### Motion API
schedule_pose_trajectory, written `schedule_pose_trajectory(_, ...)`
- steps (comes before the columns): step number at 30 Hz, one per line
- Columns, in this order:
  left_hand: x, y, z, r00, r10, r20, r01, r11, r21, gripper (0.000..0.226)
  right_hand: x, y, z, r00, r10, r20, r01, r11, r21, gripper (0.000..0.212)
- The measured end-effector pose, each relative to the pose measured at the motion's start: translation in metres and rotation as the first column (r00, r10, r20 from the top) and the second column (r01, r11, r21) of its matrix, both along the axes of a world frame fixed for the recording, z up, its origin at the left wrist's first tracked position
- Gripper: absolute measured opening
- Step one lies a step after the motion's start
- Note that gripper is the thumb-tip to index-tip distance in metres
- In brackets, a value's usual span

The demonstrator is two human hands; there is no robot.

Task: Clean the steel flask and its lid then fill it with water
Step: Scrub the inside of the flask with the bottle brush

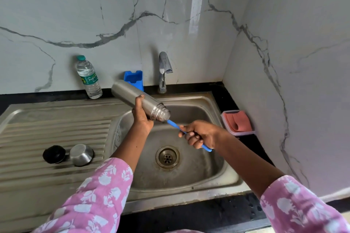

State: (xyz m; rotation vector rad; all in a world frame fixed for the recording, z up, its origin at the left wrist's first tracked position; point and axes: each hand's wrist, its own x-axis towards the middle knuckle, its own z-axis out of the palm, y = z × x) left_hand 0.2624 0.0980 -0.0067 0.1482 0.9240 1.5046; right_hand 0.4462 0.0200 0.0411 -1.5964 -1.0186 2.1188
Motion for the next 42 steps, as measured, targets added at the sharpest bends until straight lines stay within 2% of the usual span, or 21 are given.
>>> schedule_pose_trajectory(3, 0.002, 0.003, -0.001, 1.0, -0.012, 0.008, 0.012, 1.0, 0.012, 0.053, -0.01, 0.001, -0.001, 0.997, -0.058, -0.05, 0.055, 0.997, -0.059, 0.031)
schedule_pose_trajectory(7, 0.0, 0.004, -0.002, 1.0, 0.023, -0.021, -0.025, 0.997, -0.068, 0.061, -0.024, -0.005, 0.0, 0.911, -0.093, 0.401, -0.053, 0.94, 0.338, 0.028)
schedule_pose_trajectory(9, 0.001, 0.007, -0.003, 0.999, 0.041, -0.031, -0.044, 0.993, -0.11, 0.064, -0.027, -0.013, -0.005, 0.646, -0.177, 0.742, -0.377, 0.772, 0.512, 0.028)
schedule_pose_trajectory(10, 0.001, 0.008, -0.004, 0.999, 0.041, -0.033, -0.045, 0.99, -0.133, 0.064, -0.025, -0.015, -0.015, 0.442, -0.294, 0.847, -0.605, 0.599, 0.524, 0.028)
schedule_pose_trajectory(11, 0.001, 0.008, -0.003, 0.999, 0.037, -0.035, -0.043, 0.987, -0.156, 0.063, -0.022, -0.019, -0.025, 0.243, -0.423, 0.873, -0.807, 0.412, 0.424, 0.029)
schedule_pose_trajectory(12, 0.002, 0.009, -0.003, 0.999, 0.035, -0.034, -0.04, 0.983, -0.178, 0.063, -0.018, -0.023, -0.031, 0.109, -0.495, 0.862, -0.887, 0.342, 0.309, 0.031)
schedule_pose_trajectory(14, 0.002, 0.01, -0.005, 0.998, 0.046, -0.04, -0.053, 0.978, -0.201, 0.065, -0.013, -0.023, -0.04, 0.046, -0.585, 0.81, -0.93, 0.271, 0.248, 0.035)
schedule_pose_trajectory(17, 0.003, 0.009, -0.007, 0.994, 0.09, -0.068, -0.102, 0.973, -0.208, 0.066, -0.022, -0.025, -0.035, 0.151, -0.424, 0.893, -0.893, 0.328, 0.307, 0.041)
schedule_pose_trajectory(19, 0.002, 0.01, -0.009, 0.988, 0.122, -0.09, -0.138, 0.97, -0.198, 0.064, -0.028, -0.025, -0.024, 0.463, -0.158, 0.872, -0.636, 0.626, 0.451, 0.029)
schedule_pose_trajectory(21, 0.001, 0.008, -0.008, 0.988, 0.129, -0.081, -0.141, 0.977, -0.161, 0.056, -0.027, -0.015, -0.016, 0.849, -0.044, 0.527, -0.221, 0.876, 0.428, 0.019)
schedule_pose_trajectory(23, 0.0, 0.005, -0.005, 0.994, 0.101, -0.03, -0.104, 0.988, -0.114, 0.049, -0.016, -0.011, -0.006, 0.996, -0.04, 0.074, 0.028, 0.988, 0.15, 0.018)
schedule_pose_trajectory(25, -0.001, 0.005, -0.001, 0.997, 0.073, 0.005, -0.073, 0.995, -0.061, 0.052, -0.008, -0.012, -0.001, 0.983, -0.087, -0.16, 0.081, 0.996, -0.046, 0.018)
schedule_pose_trajectory(27, -0.001, 0.007, 0.003, 0.998, 0.064, -0.014, -0.064, 0.998, -0.022, 0.053, -0.009, -0.015, -0.007, 0.981, -0.104, -0.161, 0.098, 0.994, -0.046, 0.016)
schedule_pose_trajectory(31, 0.008, 0.008, 0.008, 0.988, 0.09, -0.127, -0.1, 0.992, -0.071, 0.057, -0.012, -0.015, -0.016, 0.916, -0.106, 0.386, -0.052, 0.924, 0.38, 0.014)
schedule_pose_trajectory(33, 0.009, 0.007, 0.01, 0.995, 0.061, -0.084, -0.07, 0.991, -0.111, 0.056, -0.01, -0.012, -0.021, 0.501, -0.282, 0.818, -0.533, 0.645, 0.549, 0.029)
schedule_pose_trajectory(34, 0.01, 0.006, 0.011, 0.998, 0.037, -0.043, -0.042, 0.991, -0.124, 0.057, -0.004, -0.01, -0.028, 0.242, -0.488, 0.839, -0.787, 0.407, 0.464, 0.036)
schedule_pose_trajectory(35, 0.01, 0.004, 0.012, 1.0, 0.016, -0.012, -0.018, 0.99, -0.141, 0.059, 0.002, -0.014, -0.029, 0.106, -0.635, 0.765, -0.91, 0.249, 0.333, 0.042)
schedule_pose_trajectory(37, 0.013, 0.0, 0.012, 1.0, 0.014, 0.002, -0.013, 0.984, -0.178, 0.062, 0.012, -0.015, -0.031, 0.078, -0.73, 0.679, -0.957, 0.136, 0.257, 0.045)
schedule_pose_trajectory(40, 0.016, -0.003, 0.008, 0.997, 0.075, -0.026, -0.078, 0.977, -0.199, 0.065, 0.001, -0.022, -0.022, 0.026, -0.571, 0.82, -0.92, 0.308, 0.243, 0.043)
schedule_pose_trajectory(41, 0.017, -0.005, 0.007, 0.995, 0.097, -0.039, -0.102, 0.975, -0.197, 0.065, -0.005, -0.025, -0.018, 0.114, -0.408, 0.906, -0.84, 0.447, 0.307, 0.038)
schedule_pose_trajectory(42, 0.016, -0.007, 0.006, 0.992, 0.118, -0.055, -0.126, 0.973, -0.192, 0.065, -0.009, -0.023, -0.015, 0.337, -0.219, 0.916, -0.686, 0.61, 0.398, 0.032)
